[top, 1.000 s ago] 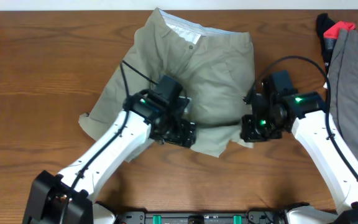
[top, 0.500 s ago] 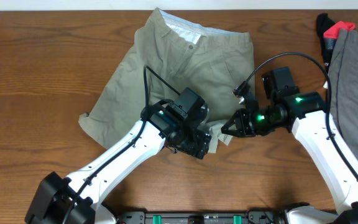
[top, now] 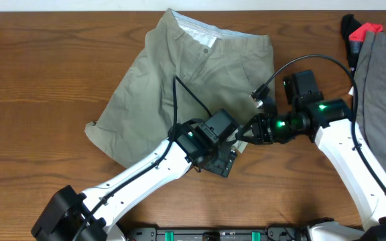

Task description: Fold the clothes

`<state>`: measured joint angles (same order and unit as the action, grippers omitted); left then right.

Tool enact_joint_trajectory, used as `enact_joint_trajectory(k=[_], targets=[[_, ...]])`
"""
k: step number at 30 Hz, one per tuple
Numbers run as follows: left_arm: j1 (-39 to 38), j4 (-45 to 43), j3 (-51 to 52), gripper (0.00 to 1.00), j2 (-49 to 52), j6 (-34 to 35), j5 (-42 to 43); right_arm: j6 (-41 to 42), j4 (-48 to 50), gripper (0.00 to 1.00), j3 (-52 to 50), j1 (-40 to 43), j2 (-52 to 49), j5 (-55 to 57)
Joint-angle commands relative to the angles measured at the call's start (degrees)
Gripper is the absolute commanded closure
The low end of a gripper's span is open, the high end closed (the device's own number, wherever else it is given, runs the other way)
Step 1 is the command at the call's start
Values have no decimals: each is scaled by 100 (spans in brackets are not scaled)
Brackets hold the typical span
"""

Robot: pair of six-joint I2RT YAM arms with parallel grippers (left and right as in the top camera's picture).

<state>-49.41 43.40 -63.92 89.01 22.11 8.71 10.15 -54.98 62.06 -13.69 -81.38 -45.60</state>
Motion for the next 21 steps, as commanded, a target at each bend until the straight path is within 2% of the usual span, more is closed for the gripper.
enact_joint_trajectory(k=[1, 5, 7, 9, 12, 15, 16, 21], targets=[[-2, -61, 153, 21, 68, 588, -942, 9, 42, 99, 13, 57, 120, -461], [-2, -509, 321, 21, 70, 629, -986, 7, 81, 99, 17, 59, 326, -525], [-2, -688, 387, 26, 70, 629, -990, 11, 79, 99, 17, 61, 444, -527], [-2, -791, 404, 35, 76, 686, -1082, 57, 76, 99, 17, 61, 553, -544], [-2, -802, 404, 60, 79, 758, -1222, 57, 72, 99, 17, 63, 697, -540], [-2, -649, 402, 91, 72, 758, -1217, 57, 13, 99, 17, 87, 767, -424], [-2, -551, 402, 94, 46, 758, -1215, 57, -42, 99, 17, 98, 767, -313], [-2, 181, 398, 94, -286, 730, -1099, 50, -660, 99, 17, 105, 765, 1034]])
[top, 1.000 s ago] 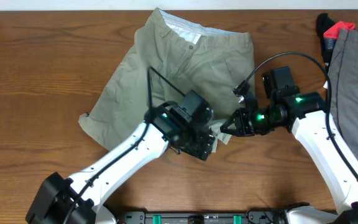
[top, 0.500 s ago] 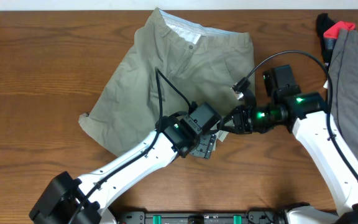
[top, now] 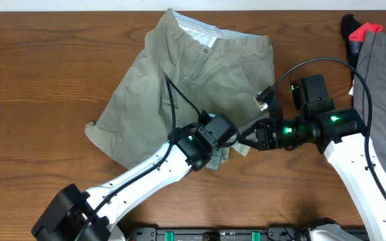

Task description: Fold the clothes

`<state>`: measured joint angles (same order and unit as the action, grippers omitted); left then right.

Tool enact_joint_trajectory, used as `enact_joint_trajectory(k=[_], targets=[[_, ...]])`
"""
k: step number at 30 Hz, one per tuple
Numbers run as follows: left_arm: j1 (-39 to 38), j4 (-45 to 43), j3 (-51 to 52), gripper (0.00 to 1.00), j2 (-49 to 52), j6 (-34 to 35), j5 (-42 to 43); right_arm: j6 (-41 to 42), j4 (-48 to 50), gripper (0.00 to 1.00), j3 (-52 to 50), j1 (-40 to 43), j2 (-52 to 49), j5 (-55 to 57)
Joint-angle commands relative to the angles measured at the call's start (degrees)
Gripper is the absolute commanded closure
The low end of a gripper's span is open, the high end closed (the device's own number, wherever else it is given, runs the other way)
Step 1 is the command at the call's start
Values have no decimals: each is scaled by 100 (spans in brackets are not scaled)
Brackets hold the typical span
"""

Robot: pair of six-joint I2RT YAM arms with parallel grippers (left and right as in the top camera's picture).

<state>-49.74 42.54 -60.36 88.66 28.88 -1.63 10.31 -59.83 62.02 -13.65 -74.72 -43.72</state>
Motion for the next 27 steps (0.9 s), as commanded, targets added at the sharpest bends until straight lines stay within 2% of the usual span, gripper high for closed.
enact_joint_trajectory(k=[1, 3, 5, 8, 10, 11, 13, 14, 15, 16, 17, 20, 23, 24, 25, 27], targets=[[31, 391, 39, 94, -367, -17, 20, 35, -343, 99, 22, 98, 98, 1187], [31, 608, 39, 93, -599, -173, 225, 35, -688, 99, 22, 101, 98, 1832], [31, 807, 39, 87, -793, -192, 264, 33, -1040, 99, 22, 98, 98, 2350], [31, 1067, 39, 83, -979, -232, 245, -107, -1547, 94, 22, 92, 98, 2745], [31, 1189, 39, 83, -1043, -323, 247, -181, -1838, 86, 20, 94, 98, 2885], [31, 1237, 39, 78, -1054, -358, 247, -181, -1932, 81, 22, 94, 98, 2955], [31, 1296, 39, 70, -1054, -378, 245, -186, -2076, 60, 20, 94, 98, 3042], [31, 1316, 39, 67, -1054, -378, 245, -210, -2131, 54, 20, 94, 98, 3047], [31, 1335, 39, 62, -1054, -376, 247, -227, -2184, 51, 20, 94, 98, 3049], [31, 1355, 39, 47, -1054, -376, 247, -234, -2214, 49, 20, 94, 98, 3062], [31, 1384, 39, 41, -1054, -374, 249, -278, -2229, 47, 20, 94, 98, 3069], [31, 1482, 39, 35, -1054, -374, 286, -361, -2221, 44, 7, 90, 85, 3069], [31, 1523, 42, 33, -1054, -378, 306, -323, -2164, 43, 4, 87, 15, 3062], [33, 1526, 42, 36, -1054, -374, 221, -256, -2124, 43, 4, 87, -11, 3067], [44, 1517, 39, 43, -1056, -356, 35, -129, -2046, 46, 4, 87, -37, 3064], [149, 1521, -4, 47, -1060, -125, -542, 249, -1773, 56, 4, 87, -87, 3008]])
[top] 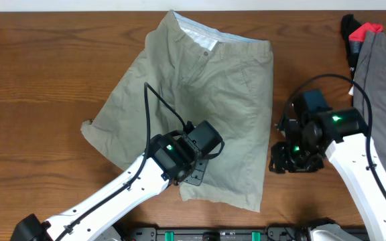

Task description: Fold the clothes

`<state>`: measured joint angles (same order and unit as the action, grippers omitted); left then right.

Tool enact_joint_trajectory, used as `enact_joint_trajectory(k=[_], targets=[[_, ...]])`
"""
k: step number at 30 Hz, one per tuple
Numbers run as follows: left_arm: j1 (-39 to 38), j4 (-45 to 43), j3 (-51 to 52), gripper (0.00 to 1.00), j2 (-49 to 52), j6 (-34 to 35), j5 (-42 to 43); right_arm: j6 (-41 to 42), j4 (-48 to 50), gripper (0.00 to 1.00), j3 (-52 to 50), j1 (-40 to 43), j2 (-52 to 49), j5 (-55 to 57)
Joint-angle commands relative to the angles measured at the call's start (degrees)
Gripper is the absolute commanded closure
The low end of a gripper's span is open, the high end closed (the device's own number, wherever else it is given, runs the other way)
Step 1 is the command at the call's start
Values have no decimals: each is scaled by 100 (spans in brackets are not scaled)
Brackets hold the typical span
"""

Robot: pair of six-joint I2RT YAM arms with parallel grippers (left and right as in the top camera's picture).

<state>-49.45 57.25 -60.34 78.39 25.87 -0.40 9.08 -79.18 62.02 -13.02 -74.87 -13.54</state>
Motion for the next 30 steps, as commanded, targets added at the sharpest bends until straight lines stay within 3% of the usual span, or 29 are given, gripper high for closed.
enact_joint_trajectory(k=[1, 3, 6, 11, 16, 24, 30], targets=[[238, 111, -72, 47, -35, 310, -1005, 542, 402, 60, 4, 20, -87, -160], [608, 275, -238, 47, -42, 494, -1591, 601, 789, 66, 4, 7, -120, -439], [1427, 315, -356, 52, -59, 431, -1613, 811, 1161, 78, 0, -103, -267, -511], [2872, 181, -356, 68, -61, -415, -319, 807, 1244, 82, -70, -404, -896, -487], [3779, 184, -356, 69, -72, -750, 262, 1036, 1700, 93, -308, -603, -1716, -487], [4179, 184, -356, 68, -177, -831, 428, 1534, 2682, 99, -361, -625, -2933, -391], [4179, 184, -356, 62, -391, -831, 428, 2065, 2616, 99, -361, -411, -3668, 1086]])
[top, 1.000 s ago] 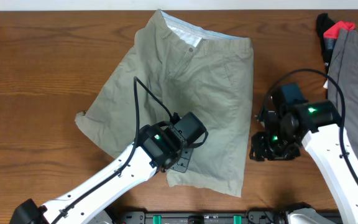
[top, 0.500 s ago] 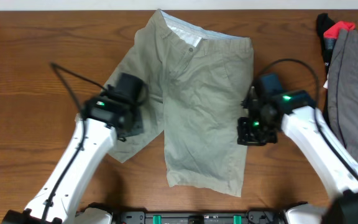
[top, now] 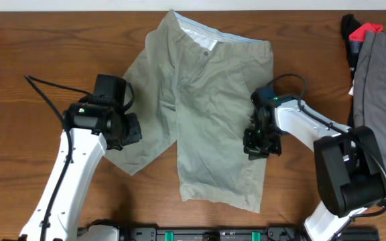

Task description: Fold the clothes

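A pair of olive shorts (top: 206, 100) lies spread flat on the wooden table, waistband at the far side and both legs pointing toward the near edge. My left gripper (top: 127, 131) sits at the outer edge of the left leg and covers the cloth there. My right gripper (top: 255, 145) points down over the outer edge of the right leg. Both sets of fingers are hidden from this overhead view, so whether either one holds cloth is unclear.
A grey garment (top: 384, 100) lies along the right edge of the table. A red and black item (top: 362, 30) sits behind it at the far right corner. Bare wood table (top: 32, 53) stretches to the left of the shorts.
My left arm has moved from the near middle of the shorts to the left leg's outer edge, whose sticking-out corner no longer shows. My right gripper has moved from beside the shorts onto the right leg's edge.
Both grippers first met at the near hem of the right leg, which lay bunched and folded up. At the last earlier moment that leg lay spread out toward the near edge, with the grippers apart. Now each gripper is at an outer side of the shorts.
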`<state>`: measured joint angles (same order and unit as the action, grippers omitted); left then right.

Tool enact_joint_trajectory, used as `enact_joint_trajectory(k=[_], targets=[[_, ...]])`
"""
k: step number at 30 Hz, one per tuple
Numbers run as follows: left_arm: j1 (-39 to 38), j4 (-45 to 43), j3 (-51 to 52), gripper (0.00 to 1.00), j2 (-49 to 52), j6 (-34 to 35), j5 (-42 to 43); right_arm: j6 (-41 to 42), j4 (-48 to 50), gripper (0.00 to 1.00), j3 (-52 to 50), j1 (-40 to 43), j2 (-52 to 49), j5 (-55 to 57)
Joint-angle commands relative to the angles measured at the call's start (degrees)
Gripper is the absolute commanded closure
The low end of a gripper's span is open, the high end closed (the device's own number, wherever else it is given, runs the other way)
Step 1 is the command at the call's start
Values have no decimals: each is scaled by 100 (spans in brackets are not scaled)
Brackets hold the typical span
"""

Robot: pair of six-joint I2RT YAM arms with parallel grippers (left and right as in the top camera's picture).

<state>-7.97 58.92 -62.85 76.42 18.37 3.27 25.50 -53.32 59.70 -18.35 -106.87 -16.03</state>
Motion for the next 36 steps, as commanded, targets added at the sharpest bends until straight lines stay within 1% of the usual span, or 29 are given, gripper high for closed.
enact_joint_trajectory(k=[1, 4, 7, 8, 10, 12, 14, 16, 19, 21, 22, 23, 25, 28, 33, 36], targets=[[31, 20, -105, 61, -249, -81, 61, 496, -4, 99, -129, 216, -544, 1644], [31, 15, -105, 57, -407, -79, 61, 671, -42, 99, -120, 581, -629, 2564], [31, 13, -105, 52, -546, -81, 61, 713, -33, 99, 46, 1064, -629, 3248], [31, 13, -105, 50, -584, -81, 61, 728, -31, 99, 149, 1233, -629, 3375], [31, 13, -105, 44, -634, -81, 61, 717, -24, 99, 476, 1596, -629, 3427], [31, 15, -105, 39, -640, -81, 61, 549, -22, 99, 940, 1917, -629, 3364], [28, 17, -105, 35, -638, -81, 61, 68, -50, 98, 1410, 2120, -627, 3032], [28, 17, -105, 34, -638, -81, 61, -282, -249, 96, 1899, 2256, -627, 2629], [28, 42, -103, 32, -634, -81, 85, -949, -793, 93, 2699, 2376, -592, 1530], [28, 107, -96, 32, -612, -214, 332, -1641, -1167, 90, 3128, 2361, -525, 385], [28, 153, -81, 32, -595, -343, 546, -1875, -1279, 87, 3239, 2334, -494, -63], [26, 243, -20, 32, -546, -472, 859, -2243, -1443, 82, 3364, 2269, -420, -758], [22, 310, 168, 32, -459, -485, 927, -2509, -1622, 77, 3394, 2140, -295, -1274], [24, 74, 564, 31, -291, -481, 944, -2594, -1902, 73, 3394, 1906, -175, -1268], [24, -629, 1241, 31, 105, -490, 1130, -2599, -2052, 73, 3394, 1576, -144, -1248], [24, -951, 1401, 31, 404, -643, 1134, -2599, -2068, 73, 3394, 1425, -144, -1248]])
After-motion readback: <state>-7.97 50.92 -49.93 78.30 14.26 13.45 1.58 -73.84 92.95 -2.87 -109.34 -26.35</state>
